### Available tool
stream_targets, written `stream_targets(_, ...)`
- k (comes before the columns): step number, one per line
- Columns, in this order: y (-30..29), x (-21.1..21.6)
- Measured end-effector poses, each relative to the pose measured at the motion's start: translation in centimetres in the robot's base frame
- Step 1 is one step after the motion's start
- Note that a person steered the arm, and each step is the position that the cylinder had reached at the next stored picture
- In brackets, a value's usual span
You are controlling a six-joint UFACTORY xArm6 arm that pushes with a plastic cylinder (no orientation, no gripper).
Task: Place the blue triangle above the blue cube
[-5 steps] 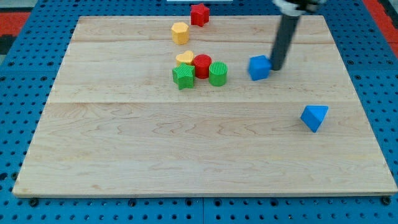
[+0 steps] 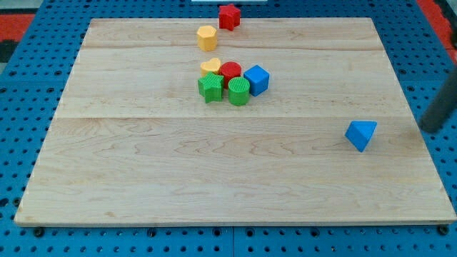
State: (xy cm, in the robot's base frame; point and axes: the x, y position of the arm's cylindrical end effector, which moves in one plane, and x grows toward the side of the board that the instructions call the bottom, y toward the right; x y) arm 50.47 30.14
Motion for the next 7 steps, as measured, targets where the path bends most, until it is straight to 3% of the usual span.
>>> stream_targets(1,-7.9,1.4)
stream_targets(3,-13.4,-9.6)
stream_targets(4,-12.4,-5.2)
stream_targets(5,-17.8,-6.2)
stream_targets(6,-17.0,-11.5)
stream_targets(7,-16.2,-13.0)
